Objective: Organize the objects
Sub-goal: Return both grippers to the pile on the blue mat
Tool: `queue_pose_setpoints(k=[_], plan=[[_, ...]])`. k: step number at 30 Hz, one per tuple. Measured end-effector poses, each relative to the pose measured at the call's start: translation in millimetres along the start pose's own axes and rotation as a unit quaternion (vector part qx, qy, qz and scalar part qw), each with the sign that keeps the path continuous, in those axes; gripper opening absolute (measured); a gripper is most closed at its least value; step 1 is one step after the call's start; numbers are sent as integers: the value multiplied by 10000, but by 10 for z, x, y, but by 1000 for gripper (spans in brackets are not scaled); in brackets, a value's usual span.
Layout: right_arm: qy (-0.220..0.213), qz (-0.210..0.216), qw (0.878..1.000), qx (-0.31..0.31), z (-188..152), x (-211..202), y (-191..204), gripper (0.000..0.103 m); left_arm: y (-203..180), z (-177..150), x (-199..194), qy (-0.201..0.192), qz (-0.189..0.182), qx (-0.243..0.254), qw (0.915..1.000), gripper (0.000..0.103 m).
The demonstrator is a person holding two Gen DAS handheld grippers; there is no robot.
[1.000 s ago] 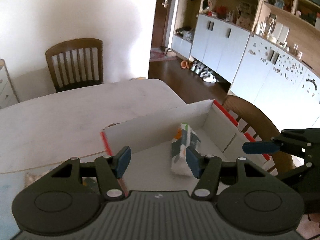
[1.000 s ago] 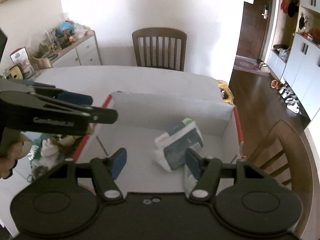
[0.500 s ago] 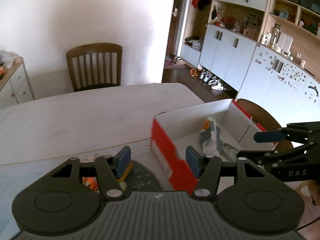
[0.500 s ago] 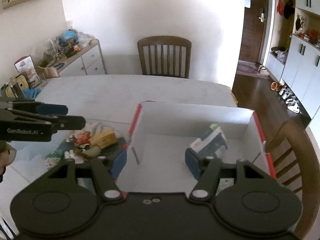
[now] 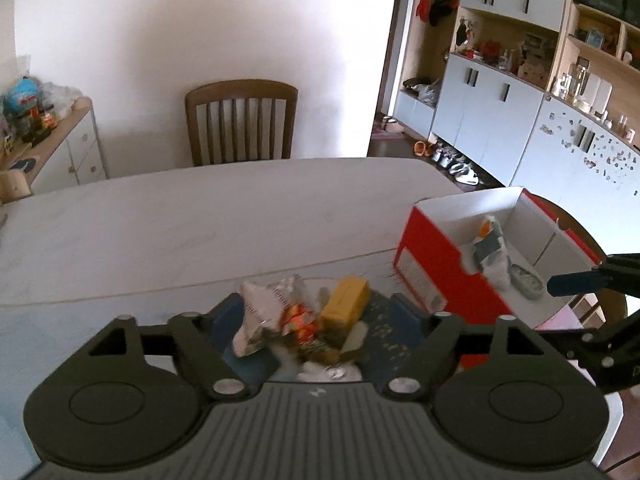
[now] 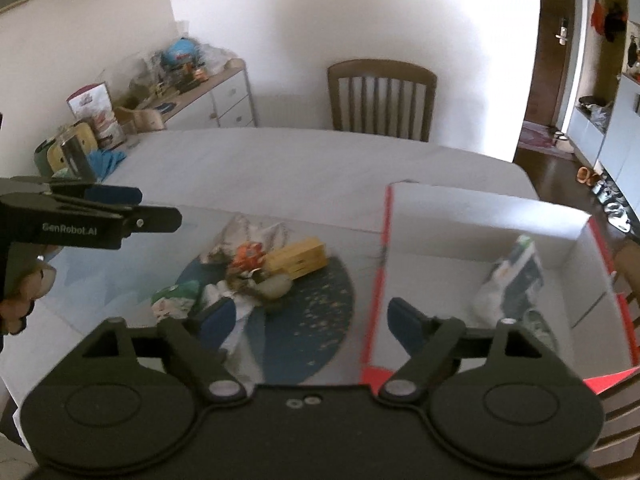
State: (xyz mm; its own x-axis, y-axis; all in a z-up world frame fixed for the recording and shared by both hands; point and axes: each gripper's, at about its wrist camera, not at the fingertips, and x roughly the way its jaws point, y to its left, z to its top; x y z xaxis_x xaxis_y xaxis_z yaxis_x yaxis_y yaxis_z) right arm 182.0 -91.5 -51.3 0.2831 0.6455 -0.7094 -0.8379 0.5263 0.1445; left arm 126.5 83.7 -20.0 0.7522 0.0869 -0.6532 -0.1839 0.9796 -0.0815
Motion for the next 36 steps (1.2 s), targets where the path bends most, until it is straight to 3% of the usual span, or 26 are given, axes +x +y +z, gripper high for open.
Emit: queue_pose_setpoints(k=[4,11,23,32,36], plan=[[68,65,9999,-48,-36,99,160,102,165,-131,30,88,-76,40,9999,86],[370,221,9990,-149,-157,335,397,102,425,-397,189,385,-37,131,9992,86],[854,-2,9961,-220,-246,734,497,102,556,-913,568,882,-92,533,9946,86],[1190,58,9924,-297,-275,1018,587,100,546,-1009,715,890,-305,604,9937,86],[1345,120,9903,-341,-314,1121,630,94,573,-1018,758,873,-366,569,9939,86]])
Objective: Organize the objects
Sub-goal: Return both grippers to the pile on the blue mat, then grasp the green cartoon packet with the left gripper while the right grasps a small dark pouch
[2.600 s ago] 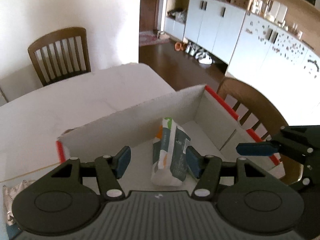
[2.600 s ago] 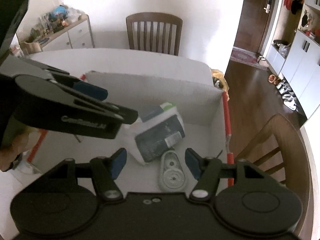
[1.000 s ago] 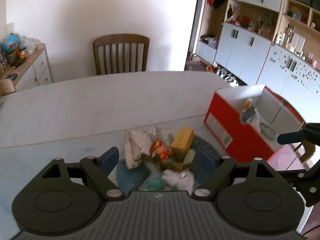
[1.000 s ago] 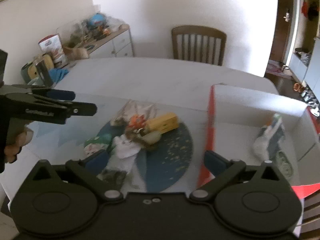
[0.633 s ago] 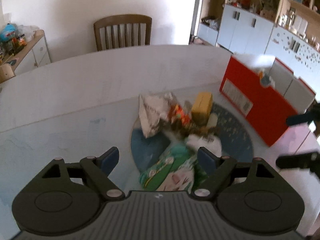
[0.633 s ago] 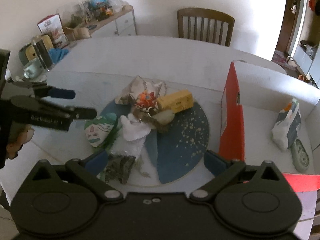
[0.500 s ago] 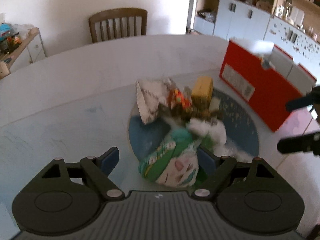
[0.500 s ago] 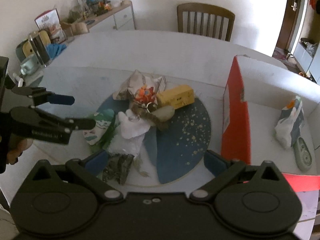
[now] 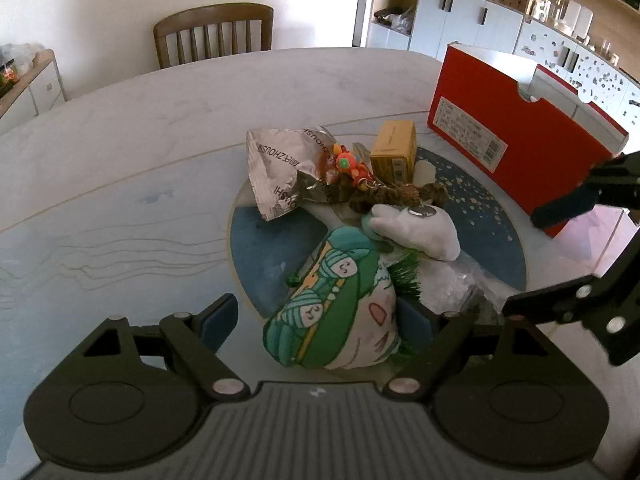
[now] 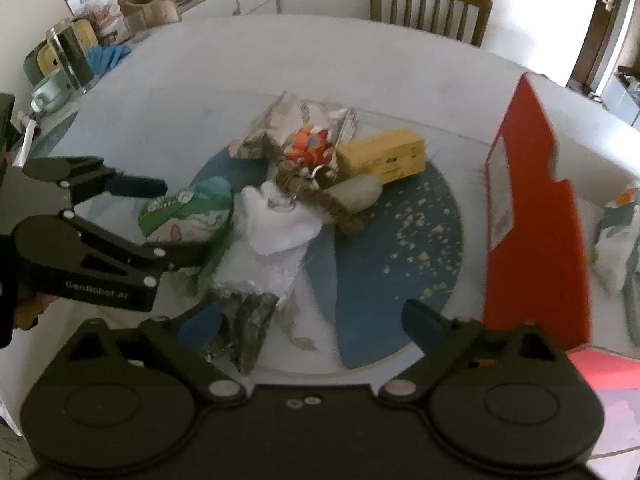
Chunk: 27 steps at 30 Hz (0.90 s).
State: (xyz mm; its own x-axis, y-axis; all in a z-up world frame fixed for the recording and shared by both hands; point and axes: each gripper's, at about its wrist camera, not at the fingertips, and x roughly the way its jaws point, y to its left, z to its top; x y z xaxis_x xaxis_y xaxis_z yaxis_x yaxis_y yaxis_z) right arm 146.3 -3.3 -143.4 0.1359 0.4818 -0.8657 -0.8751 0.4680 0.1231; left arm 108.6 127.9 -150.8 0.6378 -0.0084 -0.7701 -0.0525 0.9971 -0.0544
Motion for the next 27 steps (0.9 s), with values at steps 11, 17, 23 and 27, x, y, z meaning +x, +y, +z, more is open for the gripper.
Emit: queue_pose_setpoints(k=[11,17,23,27], plan=[[193,426,9989,101,1,136,47,79,100,-112,-34,-110,-52,16,9999,62],[342,770,9964,48,-9,189,125,70,121,-103,-36,-177,77,0,9998,42],[403,930,9948,128,3,172,135,62,146,-96,-49,-108,157,-3,9998,44],[441,1054,9932,208,-22,157,110,58,203,-70,-90,-129,125,-35,9998,76]])
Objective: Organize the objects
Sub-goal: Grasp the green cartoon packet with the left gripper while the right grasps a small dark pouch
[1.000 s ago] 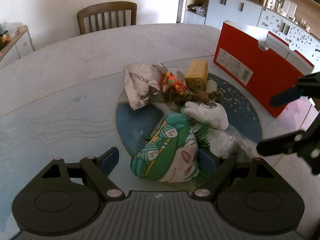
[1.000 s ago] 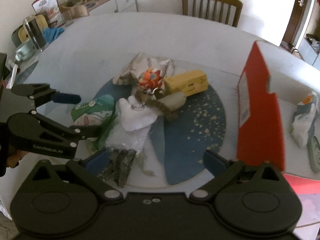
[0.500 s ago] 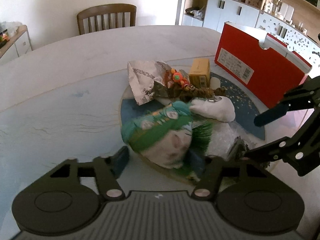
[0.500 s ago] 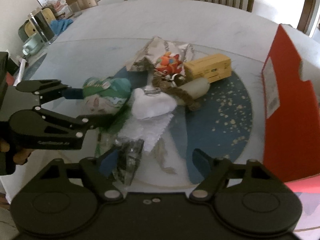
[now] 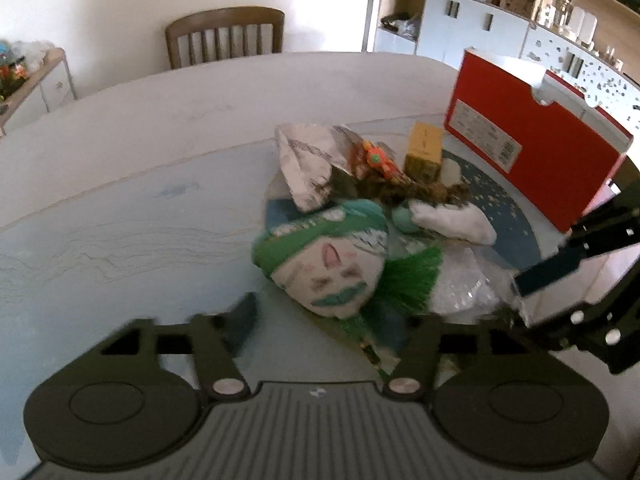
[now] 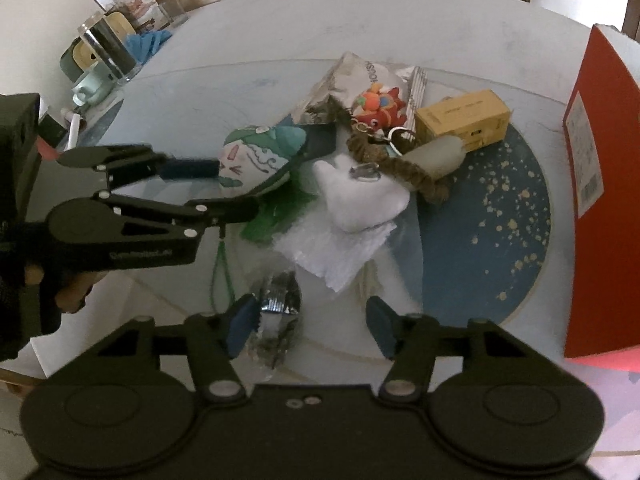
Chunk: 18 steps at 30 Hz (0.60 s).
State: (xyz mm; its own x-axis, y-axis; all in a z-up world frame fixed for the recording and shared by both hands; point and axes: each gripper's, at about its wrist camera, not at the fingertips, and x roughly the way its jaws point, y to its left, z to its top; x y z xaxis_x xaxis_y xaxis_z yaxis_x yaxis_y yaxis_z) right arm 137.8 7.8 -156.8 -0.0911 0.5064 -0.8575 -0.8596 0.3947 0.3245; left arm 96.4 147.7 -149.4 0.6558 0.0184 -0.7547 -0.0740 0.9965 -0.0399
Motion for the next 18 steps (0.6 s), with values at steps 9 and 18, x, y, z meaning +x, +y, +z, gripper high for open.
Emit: queue_pose_setpoints(k=[9,18], plan=[[2,154,9999,-1,-12,-6,22,46,25,197,76,-23,-81,-119,9999,82],[10,363,9993,-106,-47,-25,75,22,25,262,227,20,-49,-351,9994,78]])
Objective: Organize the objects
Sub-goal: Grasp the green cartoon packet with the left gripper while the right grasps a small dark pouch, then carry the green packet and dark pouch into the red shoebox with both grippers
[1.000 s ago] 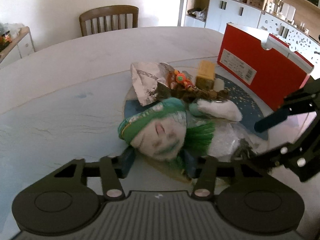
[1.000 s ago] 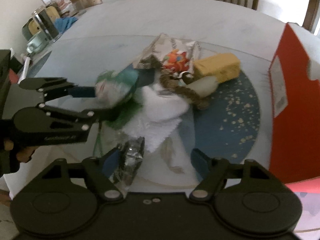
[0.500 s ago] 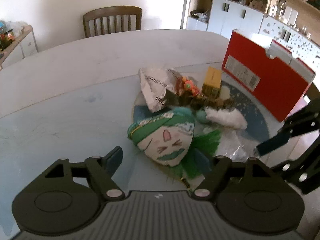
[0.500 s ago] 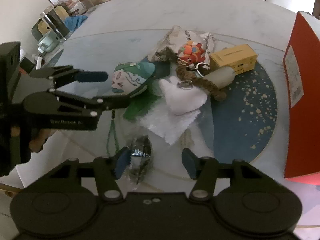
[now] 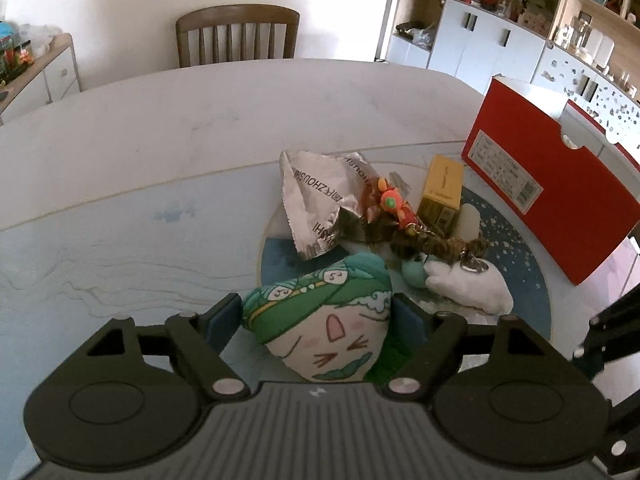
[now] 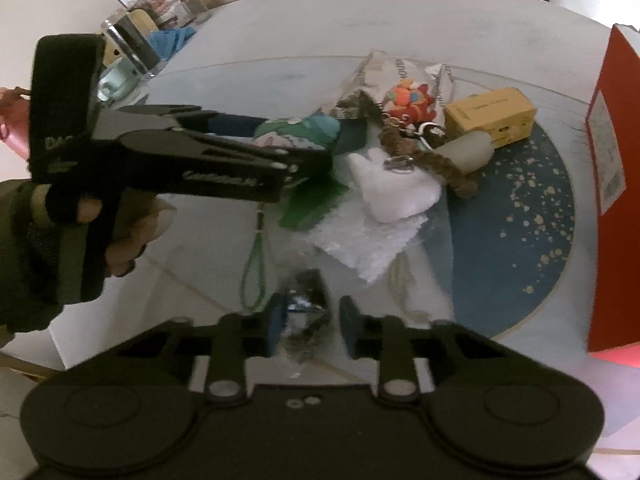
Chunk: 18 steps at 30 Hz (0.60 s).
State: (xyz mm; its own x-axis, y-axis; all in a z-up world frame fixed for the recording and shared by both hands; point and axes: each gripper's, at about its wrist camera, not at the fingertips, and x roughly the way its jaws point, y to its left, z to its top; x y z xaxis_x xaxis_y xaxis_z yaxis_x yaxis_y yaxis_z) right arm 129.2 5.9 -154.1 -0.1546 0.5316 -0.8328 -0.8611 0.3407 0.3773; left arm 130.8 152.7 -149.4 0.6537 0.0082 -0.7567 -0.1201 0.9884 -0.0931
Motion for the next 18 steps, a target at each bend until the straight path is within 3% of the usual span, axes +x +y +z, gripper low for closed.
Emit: queue_pose_setpoints(k=[7,18], plan=[[-154,-14,9999,-59,-4,-71,23,13,-24,-19,-74,36,117,-19,9999,70],[-628,61,9979,143,-103,-517,-146,12,-151,11,-570,26,183,-231,9996,70]])
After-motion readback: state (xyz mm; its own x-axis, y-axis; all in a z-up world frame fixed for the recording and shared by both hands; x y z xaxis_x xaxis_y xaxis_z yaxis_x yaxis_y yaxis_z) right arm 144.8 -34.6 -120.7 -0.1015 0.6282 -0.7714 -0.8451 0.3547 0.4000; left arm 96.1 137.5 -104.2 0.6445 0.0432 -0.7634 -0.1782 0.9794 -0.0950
